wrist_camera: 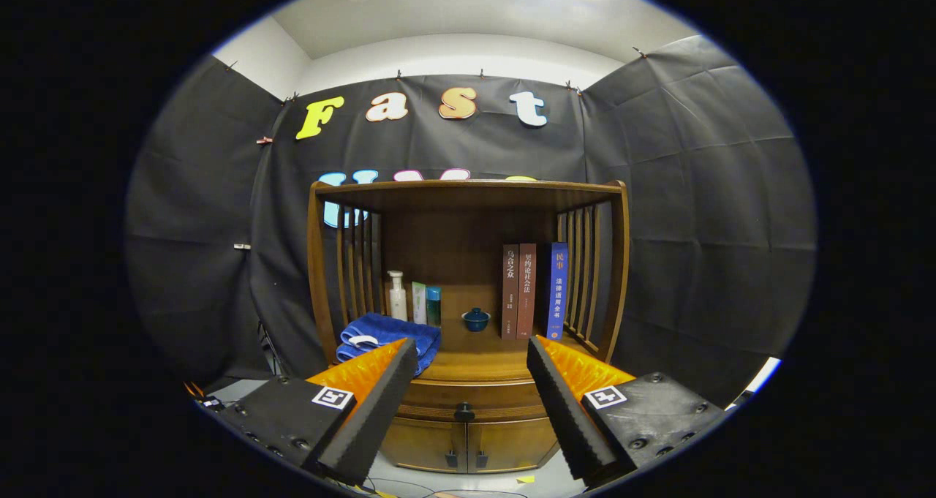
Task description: Pull open the drawer, take out the items inside it, and place them on the countertop above the cabinet.
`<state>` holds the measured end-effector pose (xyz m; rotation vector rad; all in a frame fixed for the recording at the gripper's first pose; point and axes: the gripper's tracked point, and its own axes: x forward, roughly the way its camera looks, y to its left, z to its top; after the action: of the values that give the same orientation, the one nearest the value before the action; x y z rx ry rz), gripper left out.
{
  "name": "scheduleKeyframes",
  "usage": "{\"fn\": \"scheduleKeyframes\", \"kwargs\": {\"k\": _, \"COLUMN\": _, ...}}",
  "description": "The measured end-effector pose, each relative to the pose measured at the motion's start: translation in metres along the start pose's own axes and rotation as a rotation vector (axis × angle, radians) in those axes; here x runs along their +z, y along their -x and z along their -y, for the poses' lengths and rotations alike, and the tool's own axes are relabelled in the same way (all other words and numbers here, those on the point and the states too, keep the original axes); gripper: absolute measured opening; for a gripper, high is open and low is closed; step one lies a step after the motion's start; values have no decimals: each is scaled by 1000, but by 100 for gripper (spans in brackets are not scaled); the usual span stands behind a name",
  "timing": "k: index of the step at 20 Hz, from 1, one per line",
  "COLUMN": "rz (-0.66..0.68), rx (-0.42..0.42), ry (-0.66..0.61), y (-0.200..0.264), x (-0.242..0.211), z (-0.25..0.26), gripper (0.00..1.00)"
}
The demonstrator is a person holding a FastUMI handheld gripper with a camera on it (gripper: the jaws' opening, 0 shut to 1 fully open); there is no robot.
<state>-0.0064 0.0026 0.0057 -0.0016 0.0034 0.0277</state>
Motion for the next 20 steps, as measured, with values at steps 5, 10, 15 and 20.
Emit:
{"fn": "scheduleKeyframes", "kwargs": {"k": 5, "rz": -11, "rx": 6, "ry": 1, "y": 1, "x": -9, "z": -1, "gripper": 99}}
{"fn": "scheduleKeyframes", "kwargs": {"k": 10, "rz": -48, "rx": 18, "ry": 7, "y": -12, "x": -32, "z": -13, "gripper": 99}}
{"fn": "scheduleKeyframes", "kwargs": {"k": 15, "rz": -120, "rx": 32, "ry": 10, "y": -30, "x": -85, "z": -22, "gripper": 99}}
{"fn": "scheduleKeyframes", "kwargs": {"k": 20, "rz": -175, "rx": 30, "ry": 9, "y": -64, "x": -134, "z": -27, "gripper": 99}}
